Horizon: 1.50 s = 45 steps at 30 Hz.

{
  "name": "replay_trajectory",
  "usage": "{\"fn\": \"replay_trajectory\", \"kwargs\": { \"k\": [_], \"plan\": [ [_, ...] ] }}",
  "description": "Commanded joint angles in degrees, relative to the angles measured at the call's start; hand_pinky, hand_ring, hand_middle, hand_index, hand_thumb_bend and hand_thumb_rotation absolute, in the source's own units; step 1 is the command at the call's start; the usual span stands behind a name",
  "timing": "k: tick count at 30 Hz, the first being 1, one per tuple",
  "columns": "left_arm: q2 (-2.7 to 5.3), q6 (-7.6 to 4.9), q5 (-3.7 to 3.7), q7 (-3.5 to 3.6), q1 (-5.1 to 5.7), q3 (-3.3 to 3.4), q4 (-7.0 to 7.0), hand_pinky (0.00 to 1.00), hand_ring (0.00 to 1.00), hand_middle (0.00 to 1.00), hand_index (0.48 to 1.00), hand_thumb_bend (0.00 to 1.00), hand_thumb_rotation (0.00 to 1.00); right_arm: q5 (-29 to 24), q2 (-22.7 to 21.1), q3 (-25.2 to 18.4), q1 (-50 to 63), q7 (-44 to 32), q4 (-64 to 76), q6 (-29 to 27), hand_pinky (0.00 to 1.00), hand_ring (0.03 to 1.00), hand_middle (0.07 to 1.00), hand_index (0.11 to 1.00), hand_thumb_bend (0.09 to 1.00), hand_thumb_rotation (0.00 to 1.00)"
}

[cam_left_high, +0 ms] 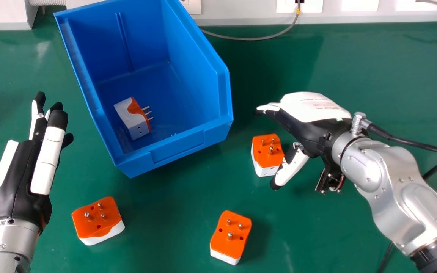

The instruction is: Pick all objects and put in blue box

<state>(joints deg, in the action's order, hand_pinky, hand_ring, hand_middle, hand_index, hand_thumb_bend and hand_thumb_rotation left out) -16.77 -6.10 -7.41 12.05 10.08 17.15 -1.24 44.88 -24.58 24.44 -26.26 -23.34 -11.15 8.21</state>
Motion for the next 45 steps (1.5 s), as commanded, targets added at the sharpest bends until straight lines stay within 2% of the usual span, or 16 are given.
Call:
{"fn": "replay_trajectory", "kwargs": {
  "k": [1, 3, 5, 13, 17, 21, 23, 25, 29, 31, 33, 39, 43, 45],
  "plan": [
    [-0.50, -0.57, -0.01, -0.27, -0.44, 0.49, -0.54, 0.93, 0.99, 0.99, 1.000, 0.83, 0.99, -0.14, -0.26, -0.46, -1.60, 0.55, 1.01, -0.30, 0.80, 0.884, 0.920, 0.881, 0.661, 0.17],
    [-0.37, -0.55, 0.18, -0.44, -0.36, 0.36, -0.72, 0.93, 0.99, 0.99, 1.000, 0.82, 0.99, -0.19, -0.25, -0.50, -1.61, 0.60, 0.99, -0.34, 0.80, 0.884, 0.920, 0.881, 0.660, 0.17],
    [-0.31, -0.77, 0.16, -0.43, -0.59, 0.28, -0.30, 0.93, 0.99, 0.99, 1.000, 0.82, 0.99, -0.20, -0.13, -0.57, -1.77, 0.73, 0.83, -0.24, 0.80, 0.884, 0.920, 0.881, 0.660, 0.17],
    [0.07, -0.62, -0.42, -0.18, -0.88, 0.10, -0.26, 0.93, 0.99, 1.00, 1.000, 0.82, 0.99, -0.16, -0.28, -0.57, -2.60, 0.94, -0.37, -0.56, 0.80, 0.883, 0.920, 0.879, 0.657, 0.16],
    [-0.05, -0.68, -0.09, -0.07, -1.07, -0.23, -0.33, 0.94, 0.99, 1.00, 1.000, 0.82, 0.99, -0.05, -0.14, -0.33, -3.64, 0.99, -1.87, -0.71, 0.80, 0.883, 0.919, 0.877, 0.656, 0.15],
    [-0.15, -0.84, -0.08, 0.00, -1.55, -0.31, 0.37, 0.95, 1.00, 1.00, 1.000, 0.82, 0.99, 0.14, -0.17, -0.08, -4.09, 1.02, -2.42, -0.78, 0.81, 0.883, 0.920, 0.876, 0.653, 0.14],
    [0.02, -1.18, 0.16, -0.03, -1.35, -0.60, 0.43, 0.95, 1.00, 1.00, 1.000, 0.82, 0.99, 0.38, -0.16, 0.00, -3.71, 1.31, -2.15, -0.62, 0.81, 0.883, 0.920, 0.876, 0.652, 0.13],
    [-0.09, -1.80, 0.29, 0.16, -0.84, -0.57, 0.72, 0.95, 1.00, 1.00, 1.000, 0.82, 0.99, 0.67, -0.01, 0.17, -3.11, 1.91, -2.05, -0.55, 0.81, 0.884, 0.919, 0.875, 0.651, 0.13],
    [-0.45, -3.13, 0.01, 0.63, 0.34, 0.16, 1.56, 0.95, 1.00, 1.00, 1.000, 0.82, 1.00, 1.07, 0.35, 1.00, -2.61, 2.79, -2.98, -0.37, 0.81, 0.885, 0.915, 0.873, 0.653, 0.13],
    [-0.24, -3.95, -0.43, 0.80, 1.18, 0.60, 2.14, 0.95, 1.00, 1.00, 1.000, 0.82, 0.99, 1.40, 0.60, 1.64, -2.70, 3.43, -3.89, -0.42, 0.81, 0.886, 0.914, 0.872, 0.653, 0.12],
    [0.14, -4.18, -0.96, 0.79, 2.33, 0.95, 1.71, 0.94, 1.00, 1.00, 1.000, 0.84, 0.99, 1.40, 0.71, 2.11, -2.88, 3.88, -4.53, -0.66, 0.81, 0.886, 0.913, 0.871, 0.655, 0.13],
    [0.77, -3.86, -2.76, 0.71, 5.85, 1.78, -1.53, 0.94, 1.00, 1.00, 1.000, 0.87, 0.99, 0.95, 0.74, 2.87, -3.78, 4.71, -6.85, -1.83, 0.81, 0.884, 0.912, 0.869, 0.658, 0.14],
    [0.84, -3.62, -4.54, 1.35, 7.99, 2.82, -3.78, 0.95, 1.00, 1.00, 1.000, 0.89, 0.99, 0.93, 1.30, 3.42, -4.33, 4.85, -9.00, -2.21, 0.81, 0.883, 0.914, 0.869, 0.659, 0.15],
    [1.16, -3.22, -5.11, 1.30, 8.74, 2.87, -5.27, 0.95, 1.00, 1.00, 1.000, 0.89, 0.99, 1.23, 1.66, 3.93, -4.97, 5.36, -10.78, -2.62, 0.81, 0.883, 0.915, 0.869, 0.659, 0.15]
  ]
}}
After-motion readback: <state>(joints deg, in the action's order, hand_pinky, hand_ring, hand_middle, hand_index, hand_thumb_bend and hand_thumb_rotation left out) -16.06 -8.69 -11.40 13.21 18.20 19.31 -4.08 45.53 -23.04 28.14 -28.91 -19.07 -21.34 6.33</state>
